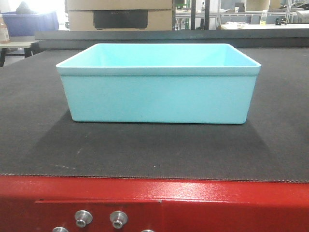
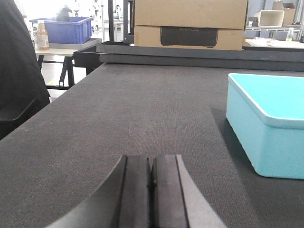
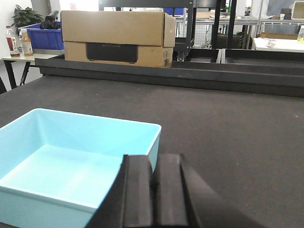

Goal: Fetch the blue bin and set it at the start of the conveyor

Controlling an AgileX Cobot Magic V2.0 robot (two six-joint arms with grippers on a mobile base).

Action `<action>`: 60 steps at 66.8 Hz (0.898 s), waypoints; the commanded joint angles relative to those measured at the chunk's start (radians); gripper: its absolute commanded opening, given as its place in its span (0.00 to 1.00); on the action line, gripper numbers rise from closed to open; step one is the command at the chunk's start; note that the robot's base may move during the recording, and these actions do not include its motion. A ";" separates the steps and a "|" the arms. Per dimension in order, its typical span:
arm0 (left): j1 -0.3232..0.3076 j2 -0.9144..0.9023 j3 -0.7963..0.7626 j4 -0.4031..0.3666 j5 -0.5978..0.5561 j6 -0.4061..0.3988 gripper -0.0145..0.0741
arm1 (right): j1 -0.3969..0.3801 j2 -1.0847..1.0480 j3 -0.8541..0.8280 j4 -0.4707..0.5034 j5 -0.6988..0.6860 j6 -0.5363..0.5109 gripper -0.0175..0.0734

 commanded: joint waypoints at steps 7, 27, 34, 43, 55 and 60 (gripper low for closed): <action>0.004 -0.006 -0.002 -0.006 -0.018 0.001 0.04 | -0.003 -0.008 0.001 -0.006 -0.021 -0.001 0.01; 0.004 -0.006 -0.002 -0.006 -0.018 0.001 0.04 | -0.003 -0.008 0.002 -0.006 -0.020 -0.001 0.01; 0.004 -0.006 -0.002 -0.006 -0.018 0.001 0.04 | -0.023 -0.026 0.002 0.034 0.038 -0.021 0.01; 0.004 -0.006 -0.002 -0.006 -0.018 0.001 0.04 | -0.117 -0.117 0.046 0.230 0.072 -0.263 0.01; 0.004 -0.006 -0.002 -0.006 -0.018 0.001 0.04 | -0.228 -0.267 0.204 0.259 0.046 -0.286 0.01; 0.004 -0.006 -0.002 -0.006 -0.018 0.001 0.04 | -0.260 -0.334 0.280 0.259 0.046 -0.286 0.01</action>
